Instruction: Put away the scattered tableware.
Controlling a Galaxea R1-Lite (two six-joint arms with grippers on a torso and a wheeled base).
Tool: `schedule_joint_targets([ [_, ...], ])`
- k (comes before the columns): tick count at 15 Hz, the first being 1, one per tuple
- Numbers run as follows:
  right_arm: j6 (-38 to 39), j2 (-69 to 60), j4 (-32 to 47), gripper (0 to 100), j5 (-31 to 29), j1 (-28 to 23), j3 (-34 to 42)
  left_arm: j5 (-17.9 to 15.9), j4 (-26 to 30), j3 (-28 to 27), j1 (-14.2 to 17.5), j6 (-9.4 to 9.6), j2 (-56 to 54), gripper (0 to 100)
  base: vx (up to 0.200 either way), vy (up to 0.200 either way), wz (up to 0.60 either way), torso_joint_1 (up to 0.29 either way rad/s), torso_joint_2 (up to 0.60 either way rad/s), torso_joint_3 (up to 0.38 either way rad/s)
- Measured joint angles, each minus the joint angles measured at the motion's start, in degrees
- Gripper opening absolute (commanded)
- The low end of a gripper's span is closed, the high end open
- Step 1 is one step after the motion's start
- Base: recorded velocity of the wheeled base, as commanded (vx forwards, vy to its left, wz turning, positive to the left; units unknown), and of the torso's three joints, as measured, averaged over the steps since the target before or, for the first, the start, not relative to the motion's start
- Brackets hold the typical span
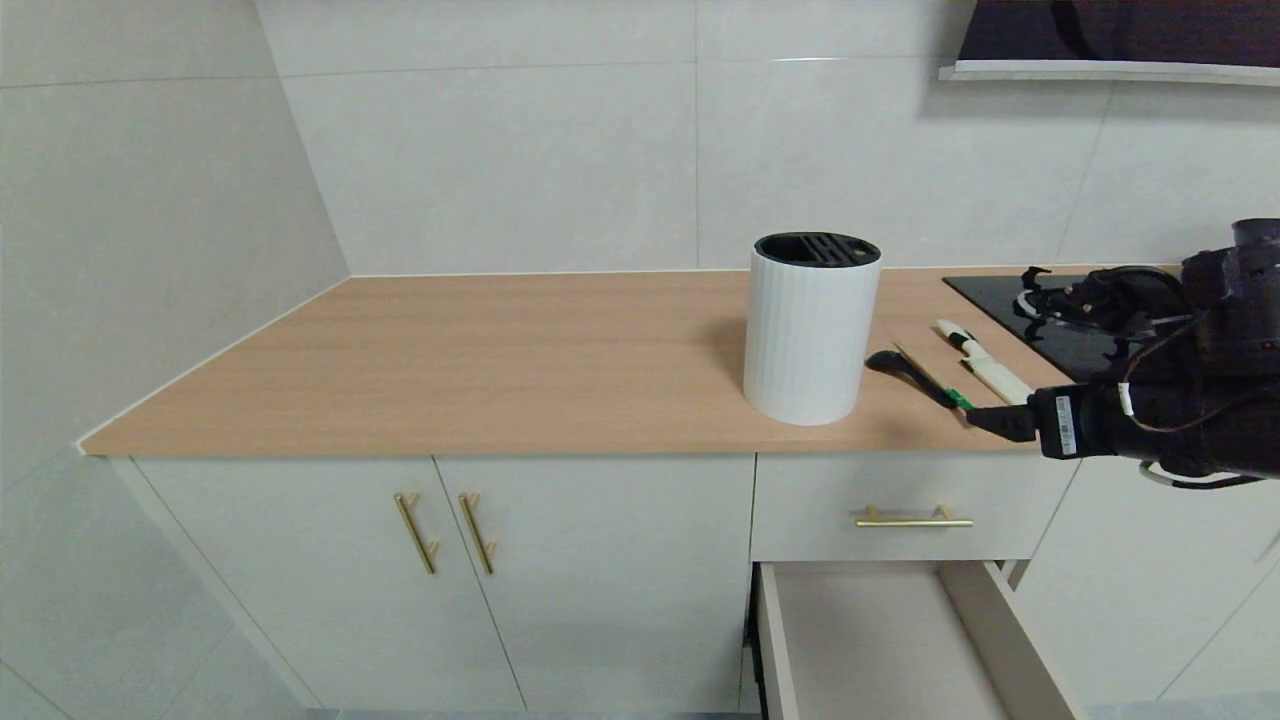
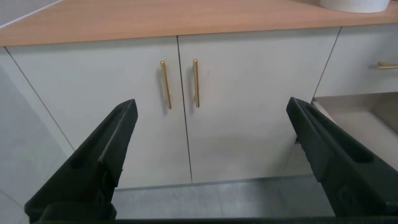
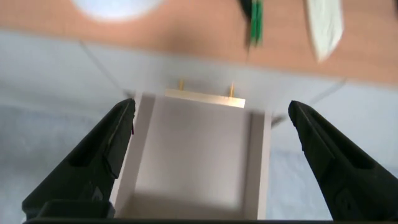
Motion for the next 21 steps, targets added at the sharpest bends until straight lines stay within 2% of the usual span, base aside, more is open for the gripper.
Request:
schedule_joint_targets([
  [3,-0.05,4.92,-2.40,100,0.00,-0.22,-5.22,0.00,-0.02,0.00,0.02,0.00,0.00,100,0.000,0.000,0.00,0.000,0.00,0.000],
  [5,0.06,9.45,-7.66,100,-0.05,-1.01,-6.86,0.00,-0.02,0.00,0.00,0.04,0.00,100,0.000,0.000,0.00,0.000,0.00,0.000],
  [10,0.06,17.55,-12.75,100,-0.46,-4.85,-9.51,0.02,-0.02,0.00,0.00,0.01,0.00,100,0.000,0.000,0.00,0.000,0.00,0.000],
  [21,-0.27,25.94,-14.68,100,-3.08,-6.45,-11.64,0.00,-0.02,0.00,0.00,0.01,0.00,100,0.000,0.000,0.00,0.000,0.00,0.000],
])
